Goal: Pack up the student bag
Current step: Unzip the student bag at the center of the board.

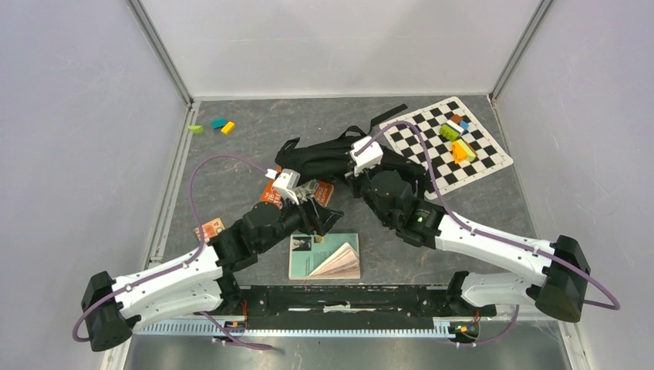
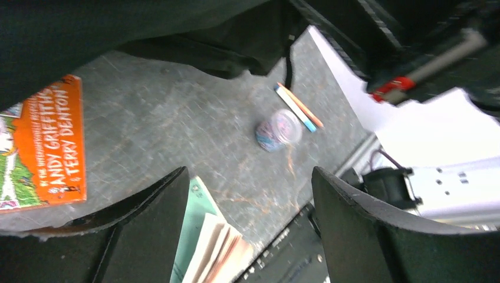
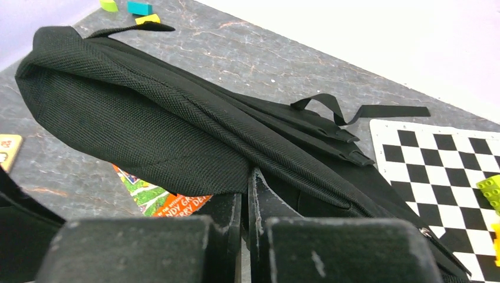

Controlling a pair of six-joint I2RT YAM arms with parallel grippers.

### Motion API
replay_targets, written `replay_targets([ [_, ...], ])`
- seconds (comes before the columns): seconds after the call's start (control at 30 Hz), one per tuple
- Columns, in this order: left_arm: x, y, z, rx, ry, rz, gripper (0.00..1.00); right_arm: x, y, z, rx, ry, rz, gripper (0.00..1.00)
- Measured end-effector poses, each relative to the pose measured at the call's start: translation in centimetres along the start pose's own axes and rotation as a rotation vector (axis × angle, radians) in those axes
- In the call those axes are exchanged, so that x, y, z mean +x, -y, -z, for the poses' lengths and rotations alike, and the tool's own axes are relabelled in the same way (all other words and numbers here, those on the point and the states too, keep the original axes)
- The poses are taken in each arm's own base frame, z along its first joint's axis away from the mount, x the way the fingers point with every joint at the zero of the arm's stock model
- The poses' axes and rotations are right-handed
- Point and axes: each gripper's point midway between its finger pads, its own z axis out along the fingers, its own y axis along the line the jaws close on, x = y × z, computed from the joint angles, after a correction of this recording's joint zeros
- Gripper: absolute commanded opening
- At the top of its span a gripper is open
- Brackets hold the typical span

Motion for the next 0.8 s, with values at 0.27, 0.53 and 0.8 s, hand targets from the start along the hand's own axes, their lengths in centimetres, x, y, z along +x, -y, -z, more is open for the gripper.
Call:
replay_targets([
  [0.27,-2.8,-0.4,-1.4,-0.023,0.180,-0.001,0.78,-2.8,-1.5,0.0,-0.061,0.003,-0.109,0.00],
  [0.53,-7.5,0.2,-1.1,-0.029,0.389,-0.027,0.72,-3.3,-2.7,0.2,-0.115,-0.013,-0.168,0.00],
  [0.8,-8.8,-1.1,-1.1,-0.109,0.454,-0.109,0.45,-3.2,-3.5,0.0,-0.143,-0.030,-0.190,0.00],
])
